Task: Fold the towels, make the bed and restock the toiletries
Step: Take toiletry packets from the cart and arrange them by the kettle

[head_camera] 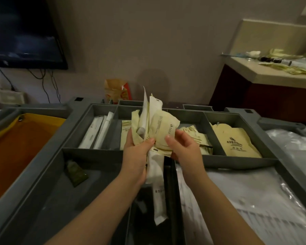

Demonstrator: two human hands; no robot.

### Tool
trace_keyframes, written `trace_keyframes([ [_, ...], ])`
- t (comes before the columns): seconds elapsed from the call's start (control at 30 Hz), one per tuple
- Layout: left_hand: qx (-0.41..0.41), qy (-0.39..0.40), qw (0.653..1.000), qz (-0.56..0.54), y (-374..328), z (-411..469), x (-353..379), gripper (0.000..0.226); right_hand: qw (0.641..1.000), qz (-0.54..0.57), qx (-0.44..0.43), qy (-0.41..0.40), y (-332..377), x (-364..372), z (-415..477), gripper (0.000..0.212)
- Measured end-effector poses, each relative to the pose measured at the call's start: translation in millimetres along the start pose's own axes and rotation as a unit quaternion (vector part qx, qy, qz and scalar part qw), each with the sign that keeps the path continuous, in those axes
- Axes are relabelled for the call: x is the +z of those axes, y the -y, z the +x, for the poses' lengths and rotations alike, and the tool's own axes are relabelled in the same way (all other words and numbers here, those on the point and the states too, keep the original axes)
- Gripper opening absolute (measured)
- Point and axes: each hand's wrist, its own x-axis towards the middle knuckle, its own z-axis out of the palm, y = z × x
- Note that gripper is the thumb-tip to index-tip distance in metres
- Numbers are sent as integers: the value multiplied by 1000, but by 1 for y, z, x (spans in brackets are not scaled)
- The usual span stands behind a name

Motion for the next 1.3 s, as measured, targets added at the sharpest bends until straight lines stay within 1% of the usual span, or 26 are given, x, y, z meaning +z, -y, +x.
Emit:
trace_keyframes([
  [0.07,-4,12,1000,1,0,-1,0,46,1000,1,9,19,-1,0,-1,14],
  [0.1,-5,17,1000,-2,1,-1,0,46,1000,17,14,16,-1,0,-1,13],
  [0.17,0,33,999,2,1,-1,0,47,997,72,34,0,0,-1,-1,9],
  [0.23,9,55,998,25,3,-2,1,48,992,111,46,-24,3,-3,0,13],
  [0.33,20,75,996,48,8,-3,1,51,992,96,33,-74,3,-11,5,13],
  [0.43,22,74,995,64,11,-2,0,55,989,91,29,-117,3,-18,8,10],
  [0.5,23,69,995,66,11,-1,0,55,989,83,18,-119,2,-17,9,10],
  [0.57,28,56,996,62,11,0,0,54,995,36,-6,-95,1,-15,7,7],
  [0.6,30,50,997,51,9,0,-1,54,997,15,-8,-71,1,-13,7,10],
  [0.67,28,38,999,24,5,2,-1,53,1000,-10,6,-19,1,-8,4,34],
  [0.7,21,33,999,15,3,2,-2,51,1000,-21,4,-7,0,-6,3,46],
  [0.73,10,36,999,7,2,3,-2,49,999,-30,-4,-11,-2,-6,4,53],
  [0.8,-16,50,999,-1,1,3,-1,46,999,-16,-14,-41,-3,-8,6,54],
  [0.83,-24,55,998,7,2,2,-1,46,998,0,-12,-54,-1,-9,6,51],
  [0.9,-28,65,997,31,7,0,1,47,997,-3,-12,-72,2,-14,9,44],
  [0.97,-27,66,997,31,11,-2,3,48,994,-31,-28,-103,3,-19,12,36],
  [1.03,-34,52,998,20,11,-2,2,48,984,-77,-42,-155,0,-30,21,22],
  [1.07,-38,43,998,19,9,-1,1,48,978,-109,-38,-175,-2,-37,26,13],
  [1.1,-43,35,998,19,8,0,0,48,971,-146,-17,-188,-3,-44,31,4],
  [1.17,-45,24,999,12,6,2,-2,49,958,-223,43,-176,-7,-54,38,29],
  [1.2,-46,22,999,10,5,3,-2,50,950,-252,53,-174,-9,-56,39,39],
  [1.23,-48,20,999,11,5,3,-2,50,943,-274,46,-182,-10,-57,40,42],
  [1.3,-49,15,999,15,5,3,-3,51,939,-287,-3,-190,-9,-51,35,36],
])
